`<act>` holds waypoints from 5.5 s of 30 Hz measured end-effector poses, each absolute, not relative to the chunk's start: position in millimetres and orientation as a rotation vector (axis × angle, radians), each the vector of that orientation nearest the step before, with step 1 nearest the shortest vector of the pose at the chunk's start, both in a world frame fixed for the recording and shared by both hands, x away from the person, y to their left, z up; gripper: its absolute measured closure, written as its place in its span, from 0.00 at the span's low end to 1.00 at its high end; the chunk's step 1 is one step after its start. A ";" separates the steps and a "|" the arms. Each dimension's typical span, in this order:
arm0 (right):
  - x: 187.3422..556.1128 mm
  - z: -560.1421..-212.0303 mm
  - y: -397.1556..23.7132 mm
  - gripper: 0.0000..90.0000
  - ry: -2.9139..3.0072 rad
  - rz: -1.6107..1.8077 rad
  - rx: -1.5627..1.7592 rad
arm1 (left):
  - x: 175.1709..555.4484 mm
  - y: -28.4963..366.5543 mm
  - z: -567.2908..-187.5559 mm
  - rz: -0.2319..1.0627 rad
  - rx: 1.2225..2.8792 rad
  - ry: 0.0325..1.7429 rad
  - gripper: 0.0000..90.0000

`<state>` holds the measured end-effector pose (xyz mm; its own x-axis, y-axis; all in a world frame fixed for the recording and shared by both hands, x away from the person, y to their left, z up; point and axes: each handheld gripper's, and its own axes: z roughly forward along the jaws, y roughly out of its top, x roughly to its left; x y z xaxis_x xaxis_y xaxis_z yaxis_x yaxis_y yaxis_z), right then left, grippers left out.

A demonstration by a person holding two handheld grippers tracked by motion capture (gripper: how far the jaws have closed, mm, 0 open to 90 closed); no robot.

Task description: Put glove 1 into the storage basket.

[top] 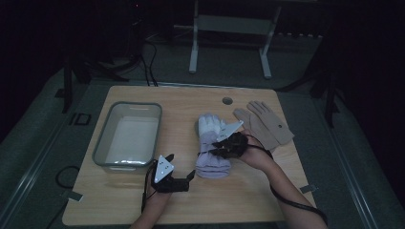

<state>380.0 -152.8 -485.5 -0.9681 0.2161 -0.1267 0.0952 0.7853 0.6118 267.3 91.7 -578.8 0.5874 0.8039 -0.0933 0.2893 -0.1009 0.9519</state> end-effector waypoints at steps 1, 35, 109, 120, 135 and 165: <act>379.5 -488.4 -152.9 0.81 2.802 0.936 0.254 | 267.4 91.9 -578.8 0.558 1.670 0.921 0.01; 376.8 -489.3 -228.3 0.52 2.526 1.198 1.025 | 283.0 84.6 -552.6 0.415 1.755 0.972 0.04; 393.0 -428.0 -147.7 0.89 2.497 1.300 1.084 | 333.4 104.2 -460.0 0.128 1.902 1.070 0.82; 397.1 -406.7 -101.8 0.89 2.500 1.349 1.003 | 331.3 151.0 -435.2 0.176 1.909 1.070 0.82; 406.6 -395.2 -24.3 0.89 2.572 1.341 0.899 | 323.3 219.4 -420.9 0.228 1.913 1.142 0.82; 417.1 -472.4 85.0 0.89 2.751 1.204 1.018 | 332.6 309.1 -486.9 0.028 1.989 1.370 0.82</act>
<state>417.1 85.0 -472.4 -0.7936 0.5457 0.2692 0.5680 0.5056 0.6494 332.6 309.1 -486.9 0.4371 0.8242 -0.3601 0.8087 -0.1849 0.5584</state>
